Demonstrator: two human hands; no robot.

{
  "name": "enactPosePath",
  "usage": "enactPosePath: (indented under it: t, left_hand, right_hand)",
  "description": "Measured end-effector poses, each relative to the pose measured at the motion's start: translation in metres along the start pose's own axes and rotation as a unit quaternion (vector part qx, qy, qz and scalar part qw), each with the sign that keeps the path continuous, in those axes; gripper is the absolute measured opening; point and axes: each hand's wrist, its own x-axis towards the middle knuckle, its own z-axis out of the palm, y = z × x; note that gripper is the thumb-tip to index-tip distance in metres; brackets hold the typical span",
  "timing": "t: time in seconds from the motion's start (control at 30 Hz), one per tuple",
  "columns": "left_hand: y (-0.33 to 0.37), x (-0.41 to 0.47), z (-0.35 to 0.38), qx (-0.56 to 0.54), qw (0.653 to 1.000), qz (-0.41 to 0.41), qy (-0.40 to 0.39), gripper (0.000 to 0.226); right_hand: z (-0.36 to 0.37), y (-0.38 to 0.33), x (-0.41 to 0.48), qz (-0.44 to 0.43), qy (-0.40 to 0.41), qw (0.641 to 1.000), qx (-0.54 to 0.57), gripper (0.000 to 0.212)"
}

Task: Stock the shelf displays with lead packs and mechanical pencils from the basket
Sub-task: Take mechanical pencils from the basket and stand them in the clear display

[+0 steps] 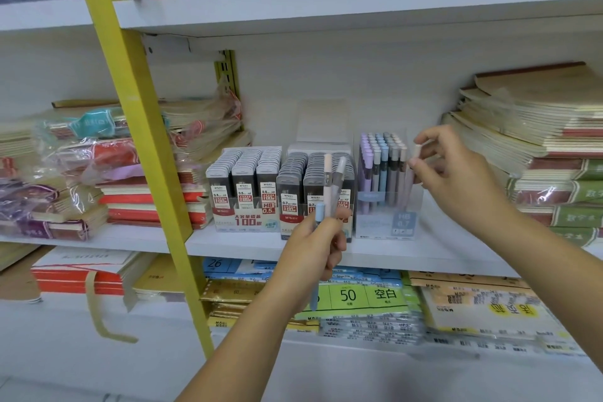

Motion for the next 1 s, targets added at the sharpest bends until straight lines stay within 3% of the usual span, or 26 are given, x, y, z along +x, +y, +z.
enactPosePath:
  t: [0.13,0.27,0.43,0.57,0.73,0.87,1.0]
  left_hand:
    - [0.002,-0.003,0.000,0.030,1.000,0.006,-0.003,0.019]
    - [0.004,-0.008,0.001,0.057,0.998,0.032,-0.027,0.010]
    - [0.006,-0.012,0.002,0.085,0.994,0.054,-0.044,0.007]
    - [0.008,-0.013,0.005,0.093,0.992,0.064,-0.056,0.011]
    - [0.008,-0.014,0.010,0.098,0.992,0.070,-0.047,0.014]
    - [0.008,-0.015,0.009,0.079,0.994,0.065,-0.032,0.019]
    - [0.007,-0.012,0.008,0.051,0.998,0.041,-0.012,0.025]
  right_hand:
    - [0.008,0.006,0.001,-0.028,0.026,0.995,-0.092,0.021]
    - [0.015,0.004,-0.001,-0.008,0.024,0.998,-0.051,0.023]
    - [0.015,-0.011,-0.013,-0.023,0.129,0.990,-0.046,0.021]
    - [0.019,-0.037,-0.024,-0.013,0.045,0.990,0.130,0.013]
    - [0.025,-0.050,-0.025,0.085,-0.031,0.944,0.316,0.016]
    - [0.007,-0.045,-0.018,0.120,0.054,0.920,0.370,0.012]
    - [-0.022,-0.038,-0.008,0.017,0.162,0.944,0.287,0.019]
